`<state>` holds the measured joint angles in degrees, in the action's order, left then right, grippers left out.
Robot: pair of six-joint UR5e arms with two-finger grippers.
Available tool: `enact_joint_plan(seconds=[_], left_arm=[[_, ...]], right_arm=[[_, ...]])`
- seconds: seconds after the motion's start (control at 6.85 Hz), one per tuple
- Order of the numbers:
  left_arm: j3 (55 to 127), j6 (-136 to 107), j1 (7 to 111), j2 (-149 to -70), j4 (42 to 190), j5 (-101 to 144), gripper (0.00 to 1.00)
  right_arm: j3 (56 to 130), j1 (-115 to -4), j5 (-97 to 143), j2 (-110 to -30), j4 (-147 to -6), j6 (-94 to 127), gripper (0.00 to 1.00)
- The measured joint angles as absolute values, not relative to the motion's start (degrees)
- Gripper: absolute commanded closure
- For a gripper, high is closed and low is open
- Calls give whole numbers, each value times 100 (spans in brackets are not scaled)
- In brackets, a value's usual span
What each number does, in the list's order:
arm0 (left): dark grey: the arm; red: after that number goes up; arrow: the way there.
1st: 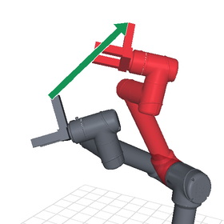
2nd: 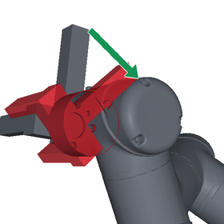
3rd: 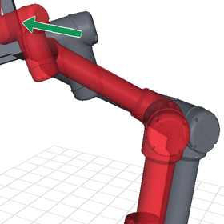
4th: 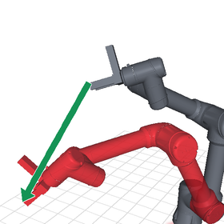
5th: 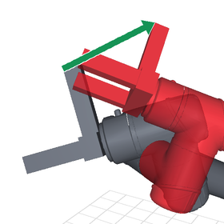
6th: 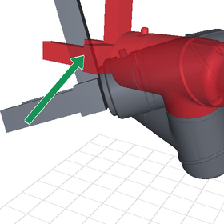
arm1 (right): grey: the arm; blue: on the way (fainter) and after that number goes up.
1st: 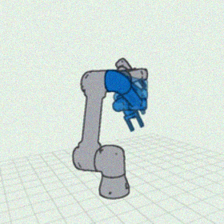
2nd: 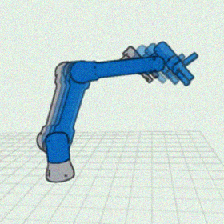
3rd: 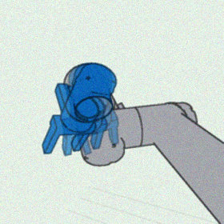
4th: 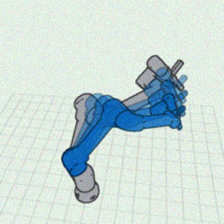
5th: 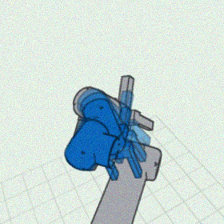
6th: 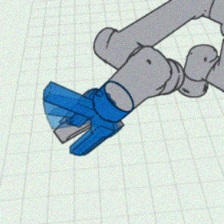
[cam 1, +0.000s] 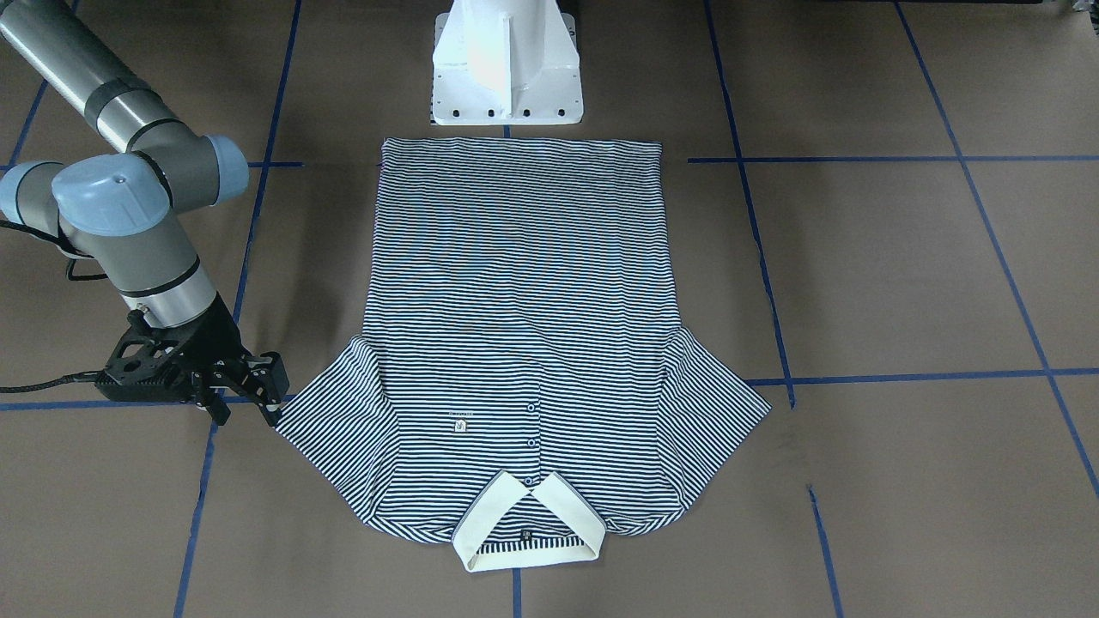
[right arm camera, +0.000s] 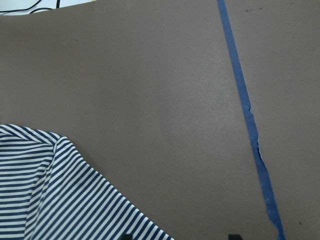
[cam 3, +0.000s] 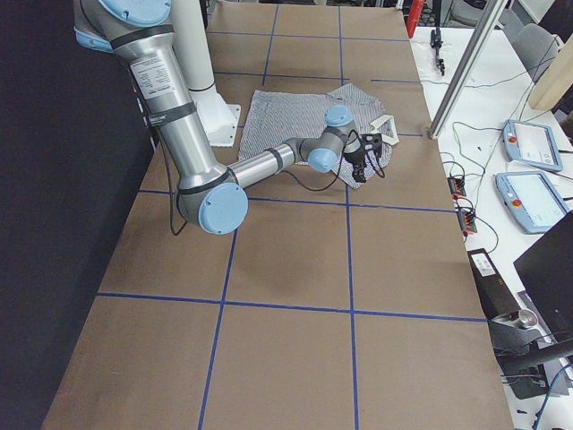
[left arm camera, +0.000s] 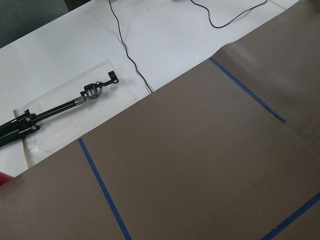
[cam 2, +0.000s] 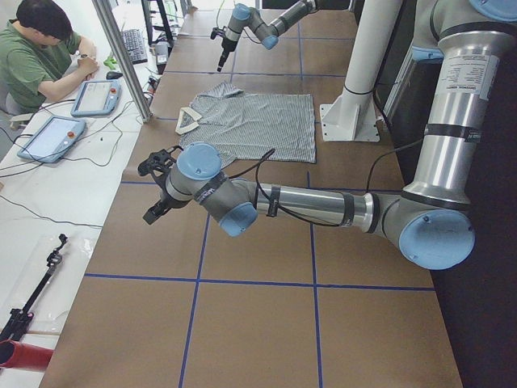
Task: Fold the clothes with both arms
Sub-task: 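Move the right gripper toward the sleeve nearest it and grasp its edge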
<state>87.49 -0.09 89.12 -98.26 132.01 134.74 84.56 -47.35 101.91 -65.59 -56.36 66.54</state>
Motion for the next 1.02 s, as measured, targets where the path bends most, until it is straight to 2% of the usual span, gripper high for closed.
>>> enact_joint_plan(seconds=[1.02], left_arm=[[8754,8,8912,-9815,13207,13482,0]], right_arm=[[8017,-4321,9783,-6495,-5634,6627,38]])
